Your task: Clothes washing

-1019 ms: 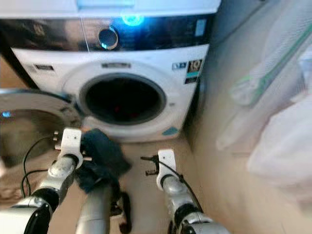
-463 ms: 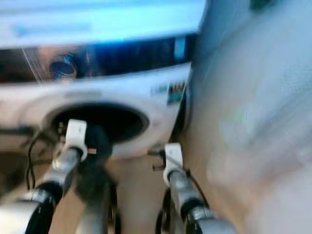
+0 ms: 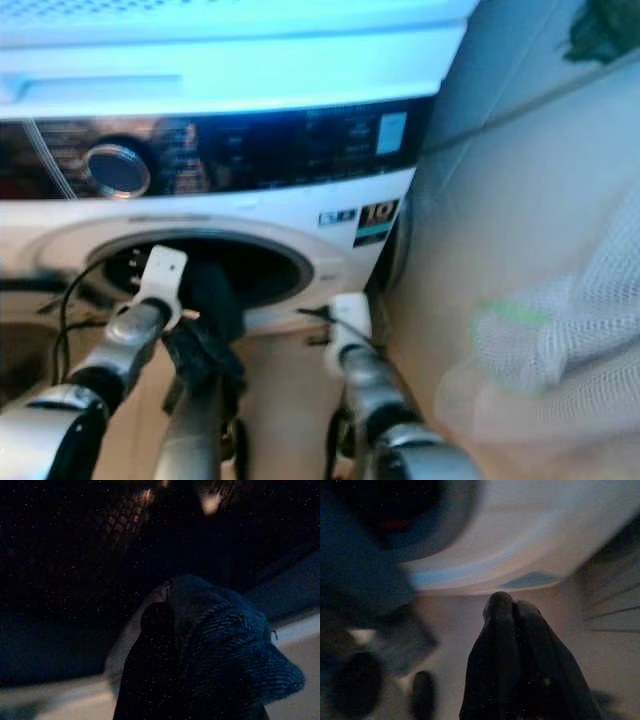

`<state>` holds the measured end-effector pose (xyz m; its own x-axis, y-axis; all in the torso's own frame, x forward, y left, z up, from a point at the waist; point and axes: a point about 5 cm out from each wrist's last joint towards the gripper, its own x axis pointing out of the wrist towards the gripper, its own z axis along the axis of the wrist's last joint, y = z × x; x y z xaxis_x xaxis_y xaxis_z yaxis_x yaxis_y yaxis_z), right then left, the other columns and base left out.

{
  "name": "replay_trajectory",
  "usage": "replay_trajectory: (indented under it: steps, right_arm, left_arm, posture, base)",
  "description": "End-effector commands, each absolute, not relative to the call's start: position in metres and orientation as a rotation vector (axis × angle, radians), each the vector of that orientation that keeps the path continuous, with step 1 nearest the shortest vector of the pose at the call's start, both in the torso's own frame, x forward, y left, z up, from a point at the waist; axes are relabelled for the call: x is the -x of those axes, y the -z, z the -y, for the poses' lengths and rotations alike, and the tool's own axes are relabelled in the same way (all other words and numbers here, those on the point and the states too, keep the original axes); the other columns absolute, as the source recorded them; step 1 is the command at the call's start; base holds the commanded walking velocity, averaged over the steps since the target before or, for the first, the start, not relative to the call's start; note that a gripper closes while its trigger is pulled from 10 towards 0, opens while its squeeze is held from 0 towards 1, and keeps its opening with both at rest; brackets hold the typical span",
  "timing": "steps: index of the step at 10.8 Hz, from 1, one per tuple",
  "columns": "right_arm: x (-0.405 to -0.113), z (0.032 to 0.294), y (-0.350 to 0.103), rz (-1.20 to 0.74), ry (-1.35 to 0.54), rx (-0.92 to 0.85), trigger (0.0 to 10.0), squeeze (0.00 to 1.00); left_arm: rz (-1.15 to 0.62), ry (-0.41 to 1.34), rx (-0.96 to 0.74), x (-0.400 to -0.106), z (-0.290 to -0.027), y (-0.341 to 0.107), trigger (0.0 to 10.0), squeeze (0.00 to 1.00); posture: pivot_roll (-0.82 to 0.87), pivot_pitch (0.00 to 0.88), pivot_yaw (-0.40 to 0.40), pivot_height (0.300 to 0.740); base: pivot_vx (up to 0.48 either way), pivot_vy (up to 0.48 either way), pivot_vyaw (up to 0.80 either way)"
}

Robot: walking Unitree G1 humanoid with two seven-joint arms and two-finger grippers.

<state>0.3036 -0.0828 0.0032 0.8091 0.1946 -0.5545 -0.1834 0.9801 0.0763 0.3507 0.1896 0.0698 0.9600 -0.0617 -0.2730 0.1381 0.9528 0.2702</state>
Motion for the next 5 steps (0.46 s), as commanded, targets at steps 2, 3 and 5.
replay_trajectory:
  steps: [2,3,5]
  right_arm:
    - [-0.296,0.086,0.006,-0.639,-0.19,-0.023,10.0,0.0]
    - [-0.296,0.087,0.006,-0.639,-0.19,-0.023,10.0,0.0]
    - [-0.294,0.087,0.007,-0.641,-0.188,-0.022,10.0,0.0]
  left_arm:
    - [-0.376,0.166,-0.326,-0.341,-0.187,-0.051,10.0,0.0]
    - [-0.39,0.156,-0.322,-0.339,-0.189,-0.048,10.0,0.0]
    - [-0.43,0.08,-0.302,-0.333,-0.202,-0.042,10.0,0.0]
  posture:
    - [0.07,0.253,0.007,0.616]
    - [0.08,0.252,0.006,0.616]
    - [0.06,0.261,0.005,0.616]
  base:
    - [0.0,0.0,0.0]
    - [0.0,0.0,0.0]
    - [0.0,0.0,0.0]
